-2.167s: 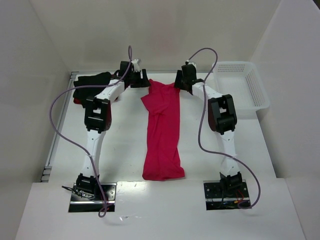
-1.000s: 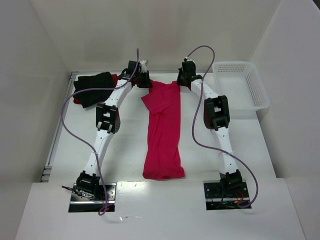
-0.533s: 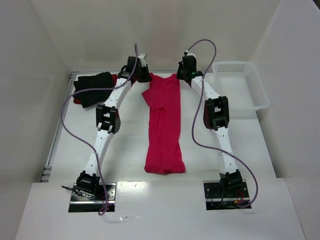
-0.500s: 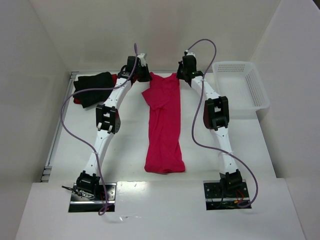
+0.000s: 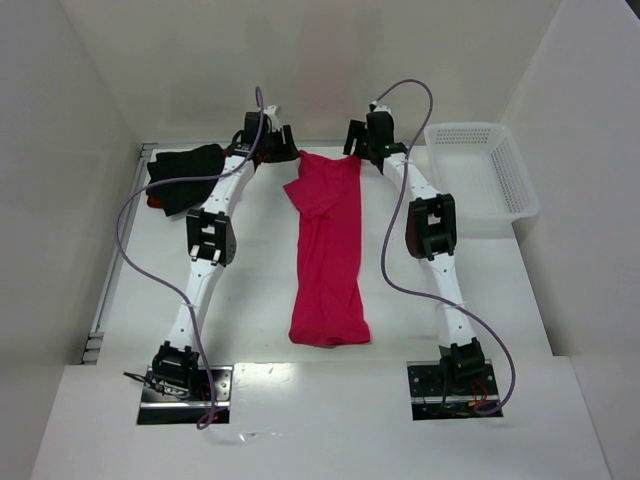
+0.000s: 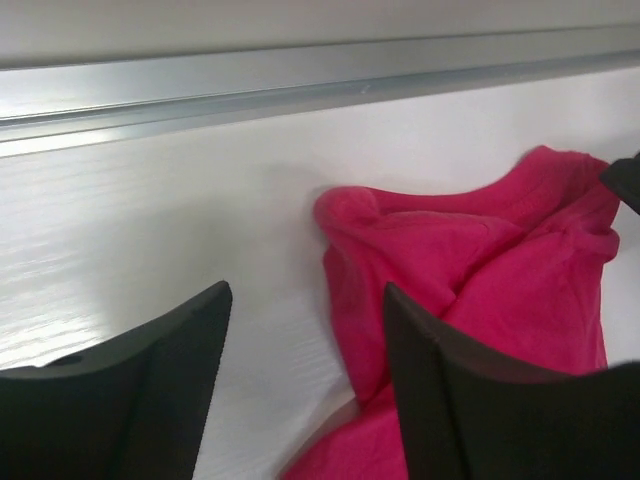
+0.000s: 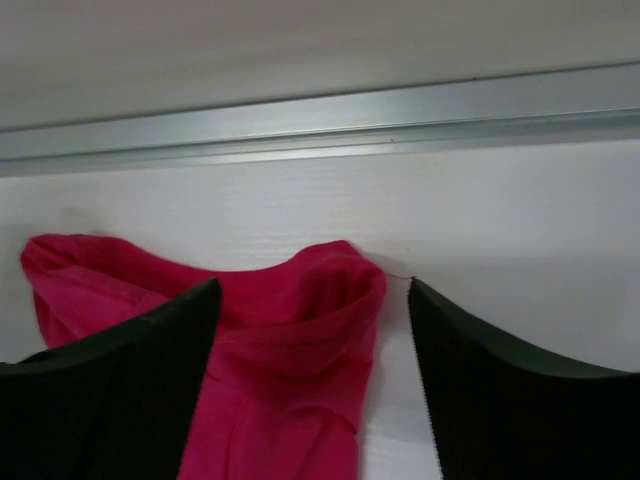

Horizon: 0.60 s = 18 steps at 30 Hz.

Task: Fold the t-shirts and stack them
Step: Rotate the tshirt 90 degrees

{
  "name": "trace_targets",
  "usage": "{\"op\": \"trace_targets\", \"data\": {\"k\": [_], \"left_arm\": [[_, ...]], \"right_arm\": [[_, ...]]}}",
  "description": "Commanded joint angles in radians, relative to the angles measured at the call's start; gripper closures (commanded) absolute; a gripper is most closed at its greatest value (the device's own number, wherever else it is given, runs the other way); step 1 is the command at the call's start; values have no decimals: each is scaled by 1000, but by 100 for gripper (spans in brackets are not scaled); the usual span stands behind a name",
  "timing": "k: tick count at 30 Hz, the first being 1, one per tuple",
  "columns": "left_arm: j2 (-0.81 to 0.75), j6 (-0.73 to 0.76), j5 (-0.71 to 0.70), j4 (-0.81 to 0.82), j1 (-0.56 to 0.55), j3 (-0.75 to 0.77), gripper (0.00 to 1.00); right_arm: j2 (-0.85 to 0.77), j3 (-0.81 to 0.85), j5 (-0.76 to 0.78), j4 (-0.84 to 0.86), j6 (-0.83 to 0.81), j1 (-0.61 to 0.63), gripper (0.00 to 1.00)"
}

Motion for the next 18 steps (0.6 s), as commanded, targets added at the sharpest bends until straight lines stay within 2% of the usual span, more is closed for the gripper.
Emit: {"op": "trace_targets", "data": {"k": [1, 2, 3, 7, 8, 10, 11, 12, 13, 15, 16, 18], "left_arm": [[-43, 32, -8, -32, 11, 69, 28], [-57, 44, -8, -76, 11, 84, 24], [-90, 61, 10, -97, 11, 84, 16], [-204, 144, 31, -246, 11, 84, 11], [-229, 156, 31, -312, 11, 75, 11], [-319, 179, 31, -352, 2, 37, 10], [-350, 196, 15, -389, -11, 18, 10], [-417, 208, 6, -389, -12, -34, 10], [-455, 224, 6, -398, -28, -75, 10], [-585, 233, -31, -369, -62, -182, 9], [-632, 247, -31, -357, -76, -312, 9], [-796, 225, -80, -293, -117, -477, 9]], "right_arm": [[-50, 77, 0, -20, -26, -8, 14], [-65, 91, 0, -40, -26, -8, 3], [-85, 100, 0, -81, -37, -8, 0], [-211, 70, 3, -187, -37, -8, 0], [-289, 36, -13, -197, -46, -8, 0], [-396, -151, -13, -157, -70, 4, 0], [-541, -244, 9, -116, -71, 4, 0], [-620, -447, 10, -67, -81, 13, 0], [-701, -549, 10, 41, -81, 13, 0], [-923, -785, 10, 120, -72, 13, 0], [-979, -835, 10, 130, -52, 13, 0], [-1089, -909, 10, 78, -52, 22, 0]]}}
